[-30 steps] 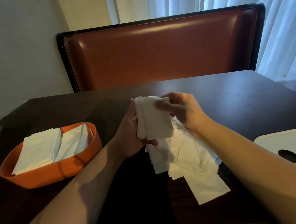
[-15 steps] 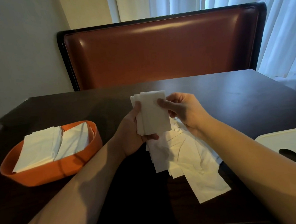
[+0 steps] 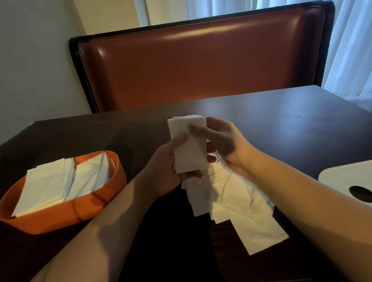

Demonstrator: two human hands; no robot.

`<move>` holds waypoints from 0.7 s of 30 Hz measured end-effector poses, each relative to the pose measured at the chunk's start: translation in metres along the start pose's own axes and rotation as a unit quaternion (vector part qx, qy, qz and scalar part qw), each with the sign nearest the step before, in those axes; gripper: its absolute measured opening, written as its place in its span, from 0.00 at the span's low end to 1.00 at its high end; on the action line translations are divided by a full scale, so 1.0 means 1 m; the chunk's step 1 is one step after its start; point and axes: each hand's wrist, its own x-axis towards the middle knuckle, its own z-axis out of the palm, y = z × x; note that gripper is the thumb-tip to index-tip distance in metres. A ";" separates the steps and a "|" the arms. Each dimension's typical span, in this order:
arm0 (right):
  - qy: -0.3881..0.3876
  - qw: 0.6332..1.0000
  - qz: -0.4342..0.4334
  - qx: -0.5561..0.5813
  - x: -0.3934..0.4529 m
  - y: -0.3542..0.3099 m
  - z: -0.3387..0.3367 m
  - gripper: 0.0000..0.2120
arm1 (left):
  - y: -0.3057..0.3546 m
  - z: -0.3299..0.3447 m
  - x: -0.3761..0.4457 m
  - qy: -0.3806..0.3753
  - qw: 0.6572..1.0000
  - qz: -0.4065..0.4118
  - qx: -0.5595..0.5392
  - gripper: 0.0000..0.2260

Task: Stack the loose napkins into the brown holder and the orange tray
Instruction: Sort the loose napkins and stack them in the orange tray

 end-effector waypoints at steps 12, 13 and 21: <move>0.053 0.948 -0.121 -0.291 0.014 0.016 -0.017 0.12 | 0.002 -0.011 0.005 0.237 0.958 0.153 -0.041 0.10; 0.065 0.944 -0.123 -0.300 0.014 0.019 -0.017 0.11 | 0.002 -0.012 0.006 0.254 0.954 0.156 -0.041 0.11; 0.099 0.918 -0.025 -0.384 0.015 0.018 -0.015 0.22 | -0.001 -0.012 0.010 0.274 0.951 0.140 -0.038 0.12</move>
